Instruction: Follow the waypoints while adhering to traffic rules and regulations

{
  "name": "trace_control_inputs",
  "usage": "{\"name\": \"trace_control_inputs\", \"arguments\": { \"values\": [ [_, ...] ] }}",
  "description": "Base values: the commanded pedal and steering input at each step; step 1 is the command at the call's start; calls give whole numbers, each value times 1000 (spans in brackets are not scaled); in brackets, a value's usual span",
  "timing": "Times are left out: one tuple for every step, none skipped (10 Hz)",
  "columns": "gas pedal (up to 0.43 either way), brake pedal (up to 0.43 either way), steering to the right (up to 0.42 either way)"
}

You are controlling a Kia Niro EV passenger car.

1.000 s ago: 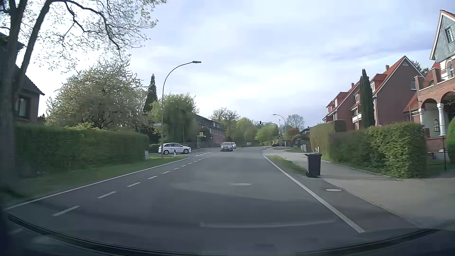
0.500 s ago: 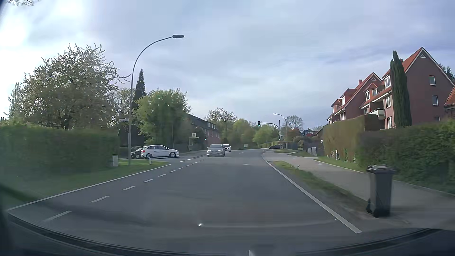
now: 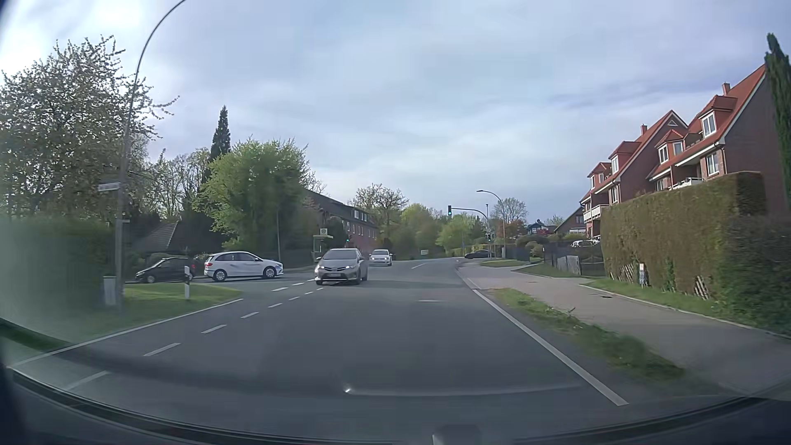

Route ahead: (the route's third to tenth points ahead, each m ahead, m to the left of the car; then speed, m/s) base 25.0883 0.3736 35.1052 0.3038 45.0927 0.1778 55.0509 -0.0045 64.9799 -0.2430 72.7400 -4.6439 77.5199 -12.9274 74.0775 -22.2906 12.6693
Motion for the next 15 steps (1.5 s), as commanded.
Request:
{"name": "trace_control_inputs", "arguments": {
  "values": [
    [0, 18, 3],
    [0, 18, 3],
    [0, 30, 3],
    [0, 37, 3],
    [0, 37, 2],
    [0, 43, 3],
    [0, 79, 2],
    [0, 85, 2],
    [0, 98, 3],
    [0, 104, 3],
    [0, 116, 3],
    [0, 128, 3],
    [0, 140, 3],
    [0, 146, 3],
    [0, 159, 3]
  ]
}}
